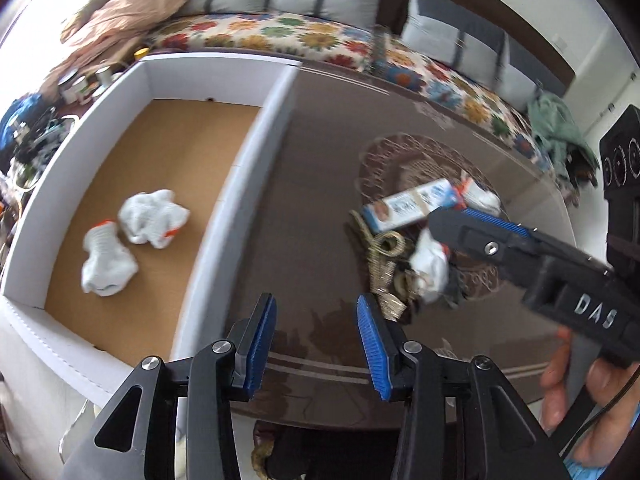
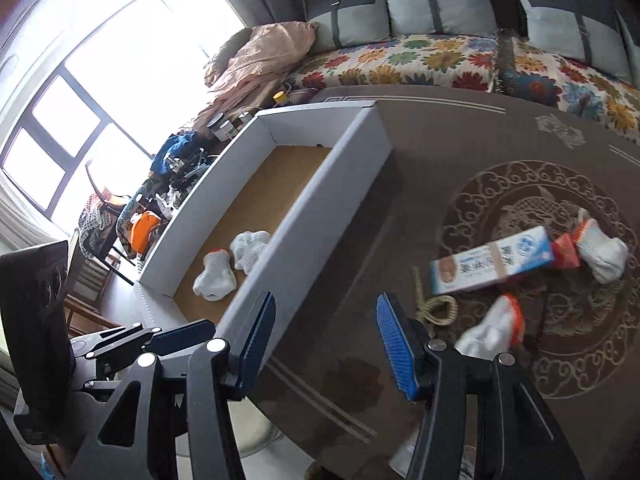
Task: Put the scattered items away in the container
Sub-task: 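Withdraw both tools from the tray back over the table, then grasp the clear plastic box with the left tool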
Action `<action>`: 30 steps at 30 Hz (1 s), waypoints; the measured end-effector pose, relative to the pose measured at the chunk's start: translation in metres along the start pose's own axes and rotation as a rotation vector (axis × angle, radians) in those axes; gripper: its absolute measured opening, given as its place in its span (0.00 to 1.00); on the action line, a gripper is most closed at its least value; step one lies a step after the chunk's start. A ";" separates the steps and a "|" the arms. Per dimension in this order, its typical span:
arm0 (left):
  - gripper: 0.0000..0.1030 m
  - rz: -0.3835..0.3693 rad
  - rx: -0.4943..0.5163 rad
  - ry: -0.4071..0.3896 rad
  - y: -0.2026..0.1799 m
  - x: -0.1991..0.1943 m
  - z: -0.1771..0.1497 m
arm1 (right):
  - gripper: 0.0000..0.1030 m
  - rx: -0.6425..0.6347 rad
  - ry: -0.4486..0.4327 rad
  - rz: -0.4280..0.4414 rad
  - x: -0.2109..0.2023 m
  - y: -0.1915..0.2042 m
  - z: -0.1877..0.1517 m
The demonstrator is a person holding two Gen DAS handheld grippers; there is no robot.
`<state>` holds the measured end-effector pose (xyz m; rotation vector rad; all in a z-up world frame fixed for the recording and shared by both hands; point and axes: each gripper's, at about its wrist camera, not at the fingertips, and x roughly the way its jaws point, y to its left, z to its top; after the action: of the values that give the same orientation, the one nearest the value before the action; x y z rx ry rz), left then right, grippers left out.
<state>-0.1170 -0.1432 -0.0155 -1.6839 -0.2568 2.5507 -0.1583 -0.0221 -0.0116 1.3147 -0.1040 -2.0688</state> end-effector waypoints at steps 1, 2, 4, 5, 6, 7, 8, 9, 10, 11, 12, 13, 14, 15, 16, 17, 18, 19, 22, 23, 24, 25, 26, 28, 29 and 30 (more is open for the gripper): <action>0.41 -0.007 0.015 0.008 -0.011 0.002 -0.003 | 0.53 0.012 0.000 -0.016 -0.012 -0.013 -0.005; 0.41 -0.013 0.030 0.016 -0.021 0.005 -0.006 | 0.53 0.023 -0.001 -0.030 -0.022 -0.025 -0.009; 0.41 -0.022 0.060 0.028 -0.039 0.007 -0.011 | 0.52 0.042 -0.005 -0.055 -0.040 -0.046 -0.019; 0.41 -0.027 0.074 0.032 -0.048 0.008 -0.014 | 0.52 0.051 -0.008 -0.065 -0.049 -0.055 -0.024; 0.41 -0.032 0.086 0.034 -0.055 0.008 -0.017 | 0.52 0.061 -0.014 -0.070 -0.057 -0.064 -0.030; 0.41 -0.035 0.097 0.034 -0.060 0.007 -0.019 | 0.52 0.071 -0.024 -0.070 -0.065 -0.072 -0.037; 0.41 -0.038 0.108 0.033 -0.066 0.007 -0.023 | 0.52 0.081 -0.035 -0.070 -0.073 -0.079 -0.044; 0.42 -0.040 0.116 0.033 -0.070 0.007 -0.026 | 0.52 0.091 -0.048 -0.070 -0.080 -0.086 -0.051; 0.44 -0.041 0.119 0.032 -0.073 0.007 -0.030 | 0.52 0.105 -0.064 -0.076 -0.087 -0.093 -0.060; 0.53 -0.040 0.115 0.028 -0.075 0.008 -0.035 | 0.52 0.125 -0.080 -0.090 -0.092 -0.101 -0.070; 0.58 -0.035 0.104 0.021 -0.076 0.009 -0.041 | 0.52 0.150 -0.093 -0.104 -0.096 -0.109 -0.081; 0.64 -0.031 0.093 0.013 -0.077 0.011 -0.046 | 0.53 0.176 -0.105 -0.117 -0.100 -0.116 -0.093; 0.64 -0.027 0.081 0.009 -0.077 0.013 -0.053 | 0.52 0.203 -0.117 -0.118 -0.102 -0.123 -0.105; 0.64 -0.025 0.070 0.008 -0.078 0.018 -0.060 | 0.52 0.236 -0.132 -0.112 -0.104 -0.129 -0.119; 0.64 -0.030 0.058 0.009 -0.078 0.022 -0.068 | 0.52 0.268 -0.148 -0.107 -0.105 -0.135 -0.133; 0.64 -0.043 0.045 0.014 -0.079 0.028 -0.077 | 0.52 0.294 -0.166 -0.106 -0.106 -0.140 -0.146; 0.64 -0.055 0.031 0.018 -0.079 0.034 -0.087 | 0.52 0.311 -0.181 -0.118 -0.107 -0.143 -0.158; 0.64 -0.059 0.020 0.020 -0.080 0.039 -0.097 | 0.52 0.328 -0.197 -0.130 -0.108 -0.145 -0.170; 0.64 -0.056 0.000 0.031 -0.086 0.053 -0.121 | 0.52 0.336 -0.244 -0.216 -0.110 -0.147 -0.207; 0.64 -0.063 -0.004 0.042 -0.089 0.057 -0.128 | 0.52 0.331 -0.253 -0.236 -0.110 -0.146 -0.216; 0.64 -0.069 -0.013 0.053 -0.091 0.060 -0.133 | 0.52 0.327 -0.261 -0.252 -0.109 -0.145 -0.225; 0.64 -0.076 -0.034 0.067 -0.092 0.063 -0.137 | 0.52 0.325 -0.265 -0.252 -0.108 -0.145 -0.235; 0.64 -0.086 -0.063 0.085 -0.092 0.066 -0.140 | 0.53 0.324 -0.263 -0.249 -0.107 -0.144 -0.240; 0.64 -0.105 -0.122 0.122 -0.093 0.071 -0.144 | 0.52 0.321 -0.260 -0.251 -0.106 -0.145 -0.247; 0.64 -0.114 -0.151 0.141 -0.094 0.073 -0.145 | 0.52 0.318 -0.260 -0.255 -0.105 -0.145 -0.249; 0.64 -0.121 -0.188 0.159 -0.094 0.076 -0.146 | 0.52 0.319 -0.266 -0.258 -0.106 -0.145 -0.250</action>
<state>-0.0159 -0.0249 -0.1236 -1.8602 -0.5838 2.3547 0.0042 0.2200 -0.1101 1.2802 -0.4158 -2.5218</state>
